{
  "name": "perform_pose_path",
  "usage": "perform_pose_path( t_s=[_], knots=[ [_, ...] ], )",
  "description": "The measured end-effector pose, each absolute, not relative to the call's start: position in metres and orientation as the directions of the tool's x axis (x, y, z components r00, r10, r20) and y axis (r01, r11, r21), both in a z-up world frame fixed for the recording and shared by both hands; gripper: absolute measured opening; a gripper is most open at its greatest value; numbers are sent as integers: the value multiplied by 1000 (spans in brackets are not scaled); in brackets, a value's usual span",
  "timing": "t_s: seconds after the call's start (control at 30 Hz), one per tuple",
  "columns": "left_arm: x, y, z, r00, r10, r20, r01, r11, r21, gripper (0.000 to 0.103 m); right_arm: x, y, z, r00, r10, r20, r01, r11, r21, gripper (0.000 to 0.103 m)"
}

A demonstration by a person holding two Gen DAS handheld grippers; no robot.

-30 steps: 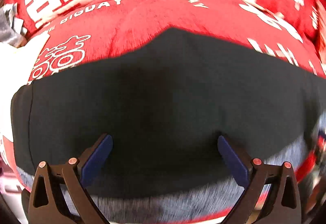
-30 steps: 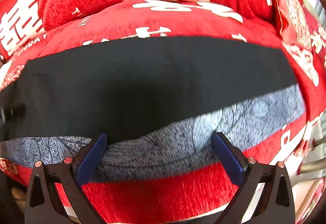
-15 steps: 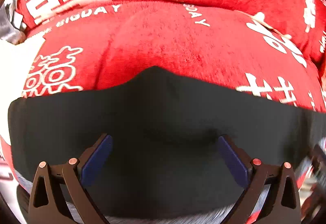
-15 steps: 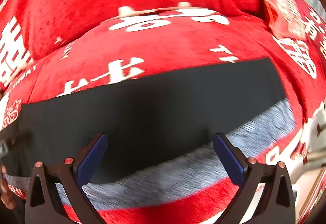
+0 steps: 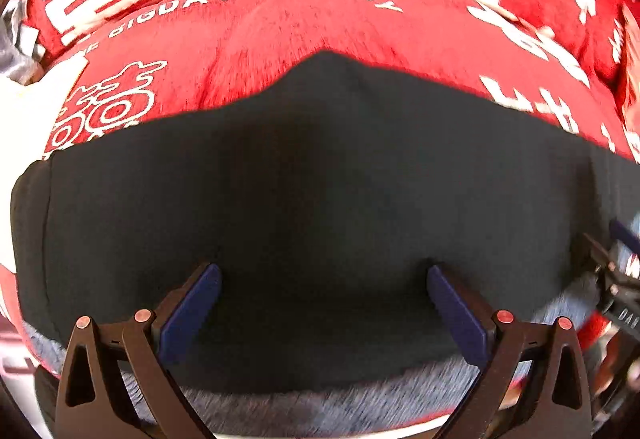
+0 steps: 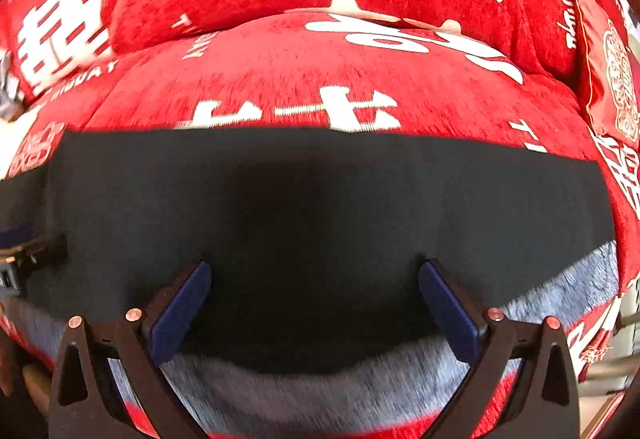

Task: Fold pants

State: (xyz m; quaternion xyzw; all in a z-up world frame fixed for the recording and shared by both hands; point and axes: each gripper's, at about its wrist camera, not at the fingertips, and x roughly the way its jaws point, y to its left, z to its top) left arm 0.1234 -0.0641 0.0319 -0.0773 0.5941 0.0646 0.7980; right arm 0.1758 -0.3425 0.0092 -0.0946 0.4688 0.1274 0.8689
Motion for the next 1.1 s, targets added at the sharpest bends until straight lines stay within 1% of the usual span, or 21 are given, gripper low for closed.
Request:
perform_pose_path(
  t_s=[0.07, 0.1, 0.3, 0.4, 0.53, 0.67, 0.73, 0.8, 0.87, 0.97, 1.1],
  knots=[
    [109, -69, 32, 287, 42, -957, -160, 987, -4, 103, 164, -350, 9, 529, 135, -838, -320, 946, -50, 103],
    [104, -69, 32, 294, 45, -955, -158, 987, -2, 103, 158, -354, 10, 532, 133, -836, -322, 945, -54, 103],
    [85, -56, 34, 282, 25, -959, -199, 979, -33, 103, 154, -384, 6, 489, 112, -865, -217, 976, 4, 103],
    [78, -46, 45, 303, 68, -951, -243, 970, -8, 103, 148, -384, 16, 501, 101, -859, -194, 981, 2, 103],
    [69, -5, 56, 327, 178, -928, -345, 937, 58, 103, 138, -364, 26, 523, 156, -838, -272, 962, 10, 103],
    [53, 43, 40, 239, 227, -944, -477, 874, 89, 103, 141, -346, 6, 467, 121, -876, -303, 953, -30, 103],
    [42, 59, 29, 203, 225, -953, -510, 855, 94, 103, 140, -352, 0, 456, 136, -880, -291, 957, -3, 103],
    [35, 63, 27, 220, 204, -954, -509, 858, 66, 103, 140, -360, 1, 458, 139, -878, -283, 959, 5, 103],
    [33, 60, 28, 219, 216, -951, -498, 863, 82, 103, 143, -371, -1, 456, 122, -881, -260, 966, -1, 103],
    [35, 49, 32, 215, 237, -947, -493, 864, 104, 103, 152, -400, 7, 474, 93, -876, -171, 985, 12, 103],
    [49, 15, 43, 272, 196, -942, -420, 905, 67, 103, 163, -411, 23, 512, 89, -854, -138, 990, 20, 103]
  ],
)
